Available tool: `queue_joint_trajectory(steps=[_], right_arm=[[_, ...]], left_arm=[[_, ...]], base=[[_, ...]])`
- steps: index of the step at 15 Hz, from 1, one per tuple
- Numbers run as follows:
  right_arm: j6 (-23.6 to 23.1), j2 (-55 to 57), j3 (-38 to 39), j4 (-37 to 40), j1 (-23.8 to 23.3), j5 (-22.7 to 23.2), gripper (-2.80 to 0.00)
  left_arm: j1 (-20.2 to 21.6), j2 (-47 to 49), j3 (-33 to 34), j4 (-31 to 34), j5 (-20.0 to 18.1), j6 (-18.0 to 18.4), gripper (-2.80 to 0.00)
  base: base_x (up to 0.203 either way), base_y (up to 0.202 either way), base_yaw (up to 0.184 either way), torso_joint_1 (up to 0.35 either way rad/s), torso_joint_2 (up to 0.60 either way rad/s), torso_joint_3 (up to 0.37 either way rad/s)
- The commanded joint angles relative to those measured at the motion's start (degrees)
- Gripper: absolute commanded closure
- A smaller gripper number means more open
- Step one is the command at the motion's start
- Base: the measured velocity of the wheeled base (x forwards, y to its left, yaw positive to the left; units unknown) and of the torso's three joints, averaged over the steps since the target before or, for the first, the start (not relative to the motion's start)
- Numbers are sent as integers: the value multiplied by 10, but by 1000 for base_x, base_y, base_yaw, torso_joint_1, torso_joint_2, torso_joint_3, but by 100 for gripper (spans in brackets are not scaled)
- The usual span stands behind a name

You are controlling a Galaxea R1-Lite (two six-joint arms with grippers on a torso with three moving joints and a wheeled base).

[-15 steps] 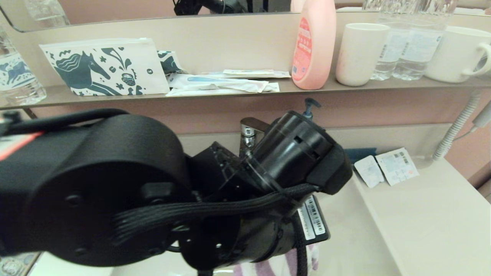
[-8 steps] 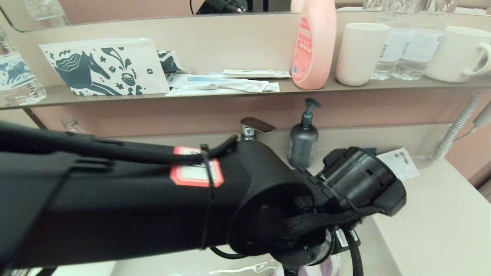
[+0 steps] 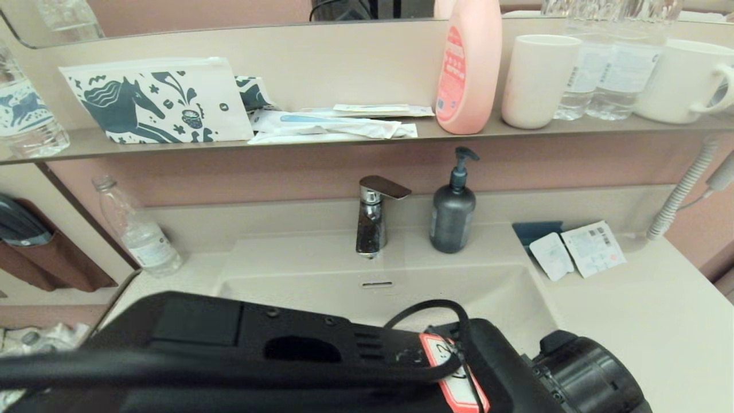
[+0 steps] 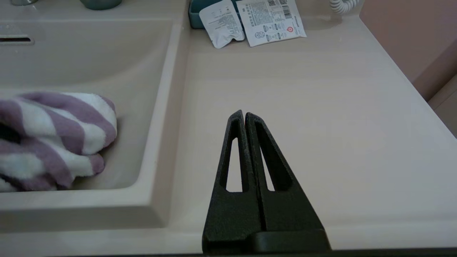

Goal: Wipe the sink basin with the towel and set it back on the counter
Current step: Wipe the sink

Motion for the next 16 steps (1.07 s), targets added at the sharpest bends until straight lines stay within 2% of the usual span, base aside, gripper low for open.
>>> queue_joint_trajectory(steps=[1,8,11,13,16], right_arm=[[0,0,0,0,0,0,0],[0,0,0,0,0,0,0],[0,0,0,0,0,0,0],[0,0,0,0,0,0,0],[0,0,0,0,0,0,0]], left_arm=[[-5,36,-1,3,0,-5,0],[-3,74,-38,1,-4,2,0],[4,81,-94,3,-4,18,0],[5,97,-138,13,-3,42,0],[10,122,-134,18,-3,49,0]], base=[[0,0,0,0,0,0],[0,0,0,0,0,0],[0,0,0,0,0,0],[0,0,0,0,0,0],[0,0,0,0,0,0]])
